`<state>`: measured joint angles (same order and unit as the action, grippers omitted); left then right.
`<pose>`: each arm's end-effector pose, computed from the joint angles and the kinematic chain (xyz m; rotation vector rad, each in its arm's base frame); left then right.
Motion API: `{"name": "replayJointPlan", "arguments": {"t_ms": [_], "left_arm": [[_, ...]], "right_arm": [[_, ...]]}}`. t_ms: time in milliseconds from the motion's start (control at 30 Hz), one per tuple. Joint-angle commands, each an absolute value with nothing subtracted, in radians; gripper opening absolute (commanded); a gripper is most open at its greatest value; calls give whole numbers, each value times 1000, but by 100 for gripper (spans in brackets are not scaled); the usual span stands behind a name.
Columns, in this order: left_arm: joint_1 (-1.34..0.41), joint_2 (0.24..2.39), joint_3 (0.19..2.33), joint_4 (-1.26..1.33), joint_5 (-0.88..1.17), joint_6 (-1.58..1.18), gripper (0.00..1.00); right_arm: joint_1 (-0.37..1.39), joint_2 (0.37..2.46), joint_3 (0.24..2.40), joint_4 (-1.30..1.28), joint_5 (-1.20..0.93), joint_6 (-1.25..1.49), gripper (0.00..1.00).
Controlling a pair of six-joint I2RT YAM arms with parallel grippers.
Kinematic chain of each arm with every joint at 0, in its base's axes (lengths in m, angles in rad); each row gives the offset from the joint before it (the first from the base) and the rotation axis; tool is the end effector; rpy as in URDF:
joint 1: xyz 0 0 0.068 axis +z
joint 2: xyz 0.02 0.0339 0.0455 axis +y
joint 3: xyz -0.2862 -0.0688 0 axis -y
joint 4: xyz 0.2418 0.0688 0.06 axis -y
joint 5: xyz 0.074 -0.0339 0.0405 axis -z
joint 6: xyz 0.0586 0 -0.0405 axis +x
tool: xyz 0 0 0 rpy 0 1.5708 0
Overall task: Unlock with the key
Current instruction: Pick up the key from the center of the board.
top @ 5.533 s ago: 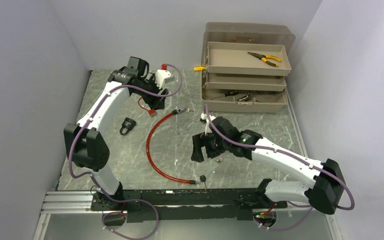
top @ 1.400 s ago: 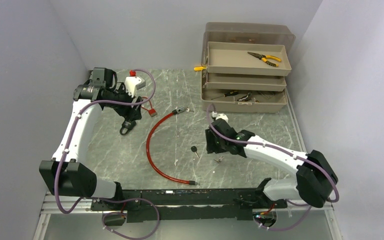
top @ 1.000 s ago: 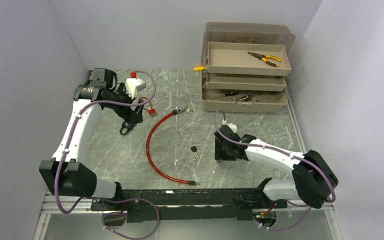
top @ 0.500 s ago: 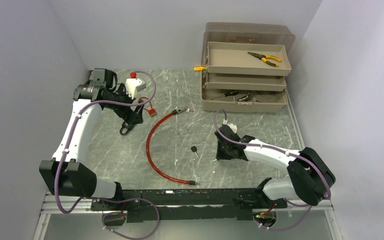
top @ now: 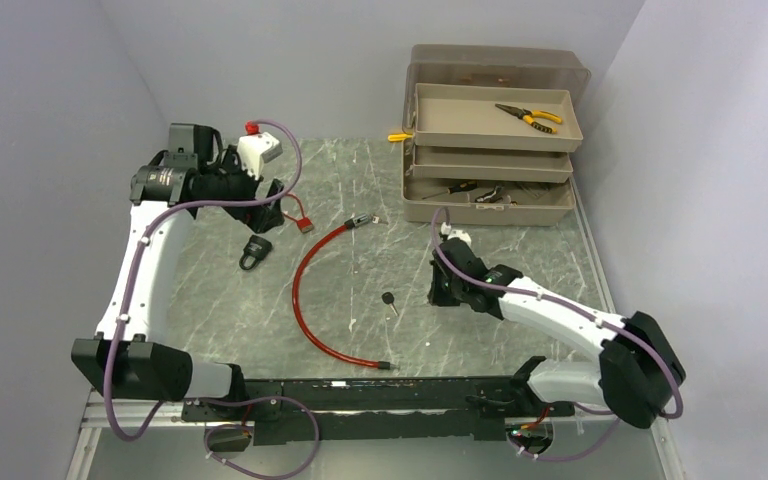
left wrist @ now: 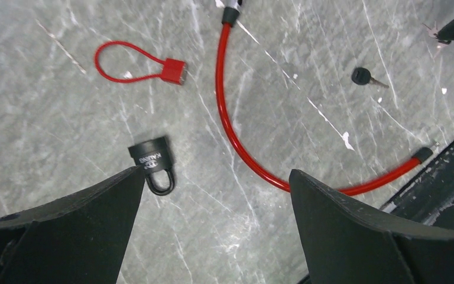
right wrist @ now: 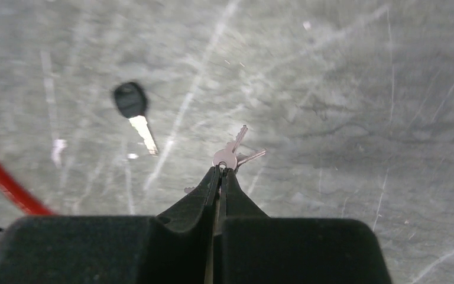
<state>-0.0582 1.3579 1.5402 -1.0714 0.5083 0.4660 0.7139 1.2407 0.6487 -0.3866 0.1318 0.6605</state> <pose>0.2632 -0.0439 0.3989 0.8167 2.2100 -0.4283 0.1827 0.1481 0.1895 -0.0169 2.5790 0.3675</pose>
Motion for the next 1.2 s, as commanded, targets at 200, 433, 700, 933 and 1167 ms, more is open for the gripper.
{"name": "replayJointPlan", "arguments": {"t_ms": [200, 433, 700, 933, 1167], "left_arm": [[-49, 1334, 1706, -1208, 771, 609, 99], [-133, 1238, 1630, -1295, 998, 923, 99], [-196, 1130, 1460, -1081, 1183, 641, 99], [-274, 1002, 1304, -850, 1275, 437, 99], [-396, 972, 1275, -923, 1172, 632, 99]], "right_arm": [[740, 1107, 836, -349, 40, 458, 0], [913, 1159, 1114, -383, 98, 339, 0], [1079, 1151, 1209, -252, 127, 325, 0], [1156, 1158, 1274, -221, 119, 310, 0], [1158, 1151, 1288, -178, -7, 331, 0]]}}
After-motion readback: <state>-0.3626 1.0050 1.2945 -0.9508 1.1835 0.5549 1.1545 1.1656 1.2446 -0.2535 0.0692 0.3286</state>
